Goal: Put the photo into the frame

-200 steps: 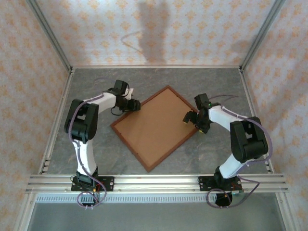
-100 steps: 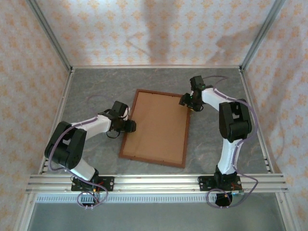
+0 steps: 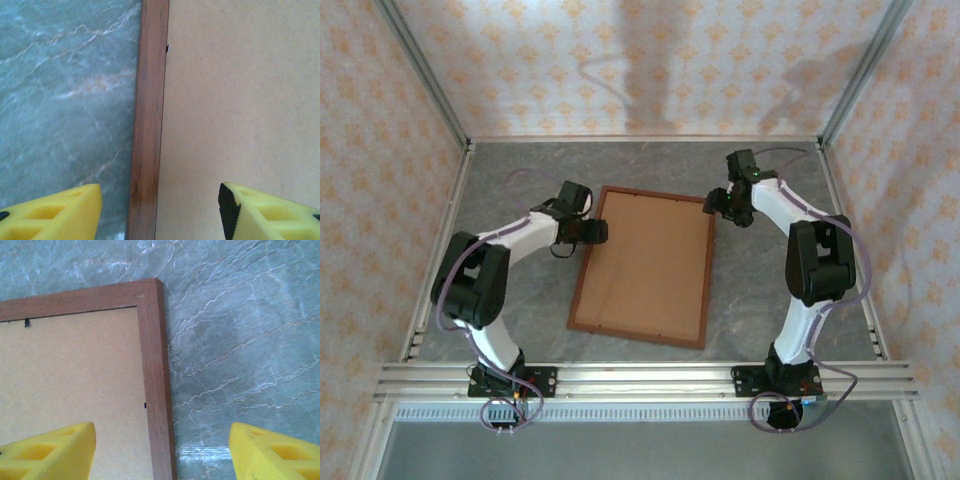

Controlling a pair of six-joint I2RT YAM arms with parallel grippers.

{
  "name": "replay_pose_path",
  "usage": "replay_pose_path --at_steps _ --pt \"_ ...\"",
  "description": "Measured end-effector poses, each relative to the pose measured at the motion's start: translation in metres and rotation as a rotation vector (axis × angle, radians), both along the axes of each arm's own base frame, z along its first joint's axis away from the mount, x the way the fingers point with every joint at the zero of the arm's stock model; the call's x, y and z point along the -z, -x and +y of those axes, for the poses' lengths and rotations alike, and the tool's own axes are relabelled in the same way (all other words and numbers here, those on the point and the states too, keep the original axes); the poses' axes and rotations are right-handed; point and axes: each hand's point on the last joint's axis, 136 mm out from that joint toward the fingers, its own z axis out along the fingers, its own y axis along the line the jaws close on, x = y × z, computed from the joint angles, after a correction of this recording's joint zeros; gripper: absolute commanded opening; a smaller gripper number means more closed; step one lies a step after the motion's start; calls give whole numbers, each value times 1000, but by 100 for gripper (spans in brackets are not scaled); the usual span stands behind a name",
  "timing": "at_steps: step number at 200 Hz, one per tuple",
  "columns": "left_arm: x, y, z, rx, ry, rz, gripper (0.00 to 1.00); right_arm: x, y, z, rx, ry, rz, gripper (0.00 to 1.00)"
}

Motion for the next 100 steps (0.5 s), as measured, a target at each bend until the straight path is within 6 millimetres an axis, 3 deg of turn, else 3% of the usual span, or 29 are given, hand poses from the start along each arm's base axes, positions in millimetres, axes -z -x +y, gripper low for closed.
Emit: replay_pose_path --at_steps 49,100 --pt "24 -4 0 33 -48 74 43 1 2 -4 -5 20 8 69" --pt "24 -4 -1 51 -53 71 28 6 -4 -7 -31 34 33 56"
